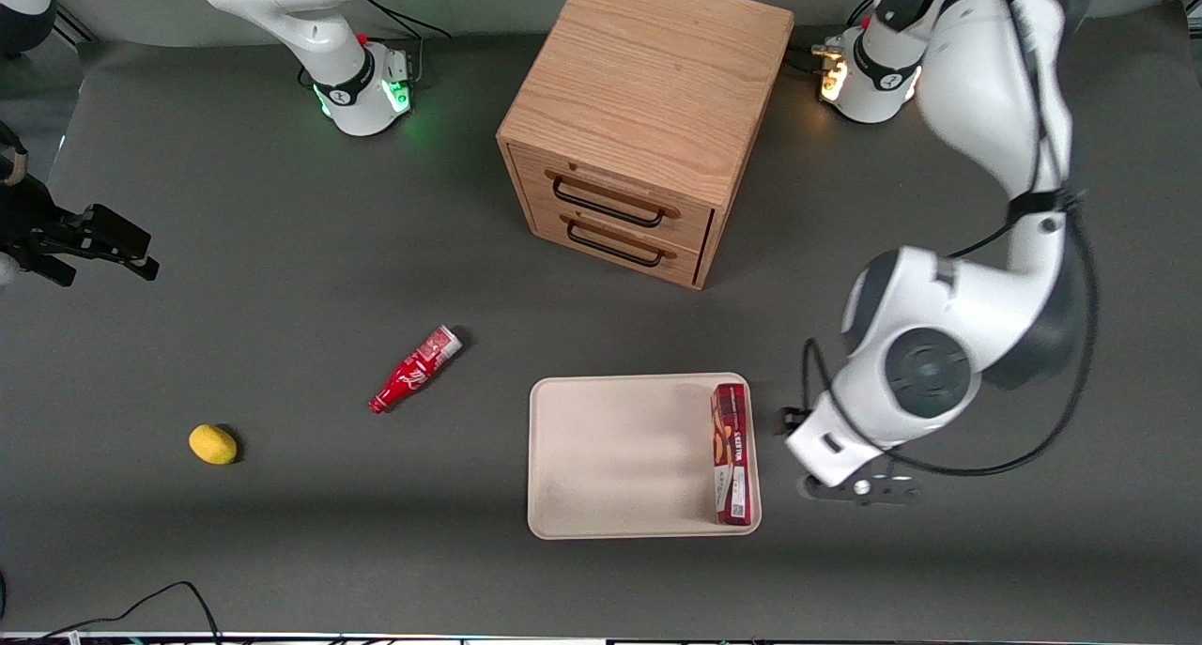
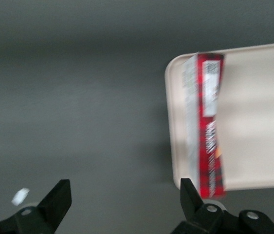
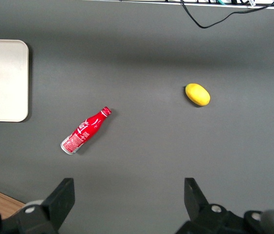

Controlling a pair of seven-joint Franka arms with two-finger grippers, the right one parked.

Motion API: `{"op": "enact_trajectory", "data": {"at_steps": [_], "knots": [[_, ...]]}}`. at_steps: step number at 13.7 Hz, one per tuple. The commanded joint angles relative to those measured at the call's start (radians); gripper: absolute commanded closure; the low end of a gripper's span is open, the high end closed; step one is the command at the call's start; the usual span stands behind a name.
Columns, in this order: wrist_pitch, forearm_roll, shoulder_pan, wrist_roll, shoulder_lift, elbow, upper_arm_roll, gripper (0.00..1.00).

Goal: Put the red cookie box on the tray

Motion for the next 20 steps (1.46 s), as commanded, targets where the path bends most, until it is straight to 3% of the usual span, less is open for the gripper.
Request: {"op": "enact_trajectory", "data": {"at_steps": [1,4,7,12,15,20], "knots": [[0.010,-0.015,0.036,0.065,-0.275,-0.347,0.000,0.00],[0.001,-0.015,0.093,0.082,-0.432,-0.497,0.000,0.00],[-0.050,-0.026,0.226,0.180,-0.585,-0.614,0.000,0.00],[-0.160,-0.061,0.406,0.338,-0.689,-0.610,0.002,0.00],[-0.243,-0.049,0.380,0.341,-0.667,-0.509,0.022,0.00],[-0.274,-0.050,0.270,0.341,-0.656,-0.489,0.094,0.00]]}}
